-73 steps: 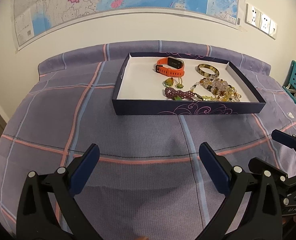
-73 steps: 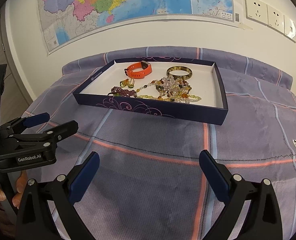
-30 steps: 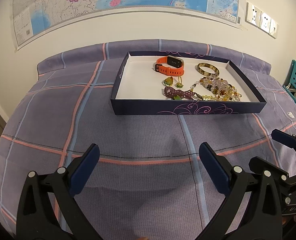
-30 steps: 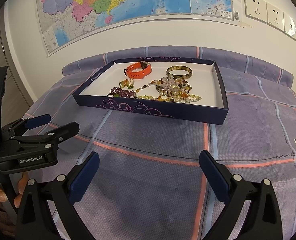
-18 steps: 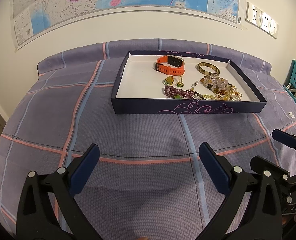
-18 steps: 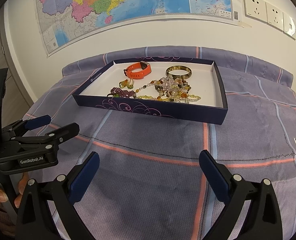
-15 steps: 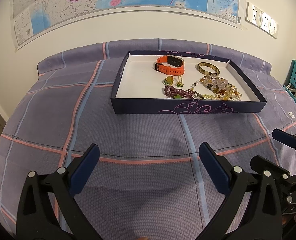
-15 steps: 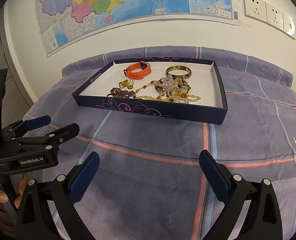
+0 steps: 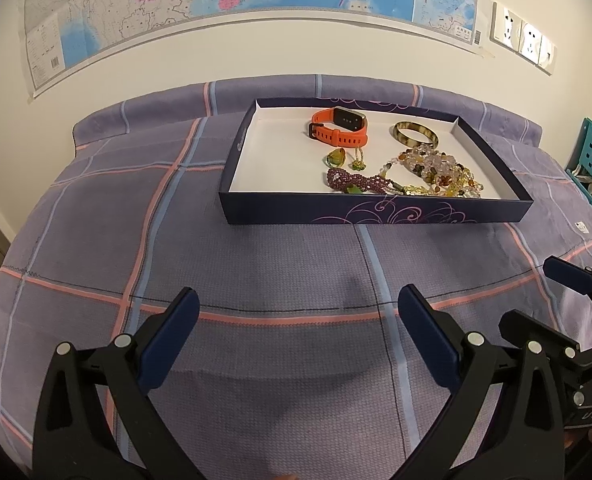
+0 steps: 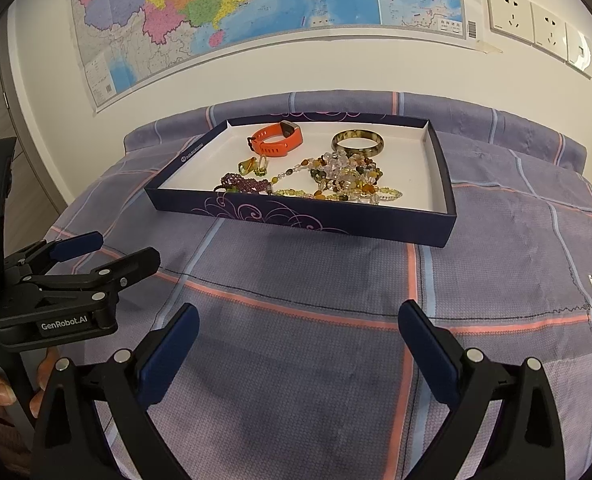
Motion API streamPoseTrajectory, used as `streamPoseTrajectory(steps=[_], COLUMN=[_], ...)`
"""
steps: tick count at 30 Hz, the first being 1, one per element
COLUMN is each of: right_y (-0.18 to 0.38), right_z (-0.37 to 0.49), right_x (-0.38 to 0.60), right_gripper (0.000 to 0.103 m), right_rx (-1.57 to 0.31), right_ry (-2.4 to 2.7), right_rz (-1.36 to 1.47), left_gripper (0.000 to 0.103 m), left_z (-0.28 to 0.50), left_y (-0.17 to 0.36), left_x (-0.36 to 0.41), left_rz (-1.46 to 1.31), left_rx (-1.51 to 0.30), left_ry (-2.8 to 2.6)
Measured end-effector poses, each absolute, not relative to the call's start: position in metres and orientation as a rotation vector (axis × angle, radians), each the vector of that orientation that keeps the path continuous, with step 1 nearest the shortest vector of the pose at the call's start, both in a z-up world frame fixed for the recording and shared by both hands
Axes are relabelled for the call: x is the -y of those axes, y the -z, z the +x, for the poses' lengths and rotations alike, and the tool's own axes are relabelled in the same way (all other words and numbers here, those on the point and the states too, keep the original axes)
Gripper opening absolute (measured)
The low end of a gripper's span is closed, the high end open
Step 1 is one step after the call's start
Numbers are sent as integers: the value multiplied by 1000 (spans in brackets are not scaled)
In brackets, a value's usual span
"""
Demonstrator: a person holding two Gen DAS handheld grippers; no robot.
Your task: Organize jewelry
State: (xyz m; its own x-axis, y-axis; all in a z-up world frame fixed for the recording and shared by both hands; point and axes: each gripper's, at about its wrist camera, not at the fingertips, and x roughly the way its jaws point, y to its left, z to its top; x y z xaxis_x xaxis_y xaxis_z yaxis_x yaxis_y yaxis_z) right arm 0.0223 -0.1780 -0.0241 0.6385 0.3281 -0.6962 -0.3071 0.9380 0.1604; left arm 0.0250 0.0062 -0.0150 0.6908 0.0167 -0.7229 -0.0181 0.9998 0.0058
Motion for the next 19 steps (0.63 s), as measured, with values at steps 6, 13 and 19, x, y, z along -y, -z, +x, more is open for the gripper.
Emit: streamPoseTrajectory(steps=[6, 13, 19], right_y=[25, 24, 23], right_z=[21, 19, 35], right_x=[176, 176, 219], right_gripper=[96, 96, 96], right_rx=[-801, -803, -829], right_ry=[-364, -367, -322], right_rz=[26, 16, -21], left_gripper=[98, 98, 98], left_z=[24, 24, 28], left_y=[14, 11, 16], left_x=[-6, -9, -20], left_rz=[9, 0, -21], left_rx=[-794, -782, -820], left_ry=[-32, -29, 3])
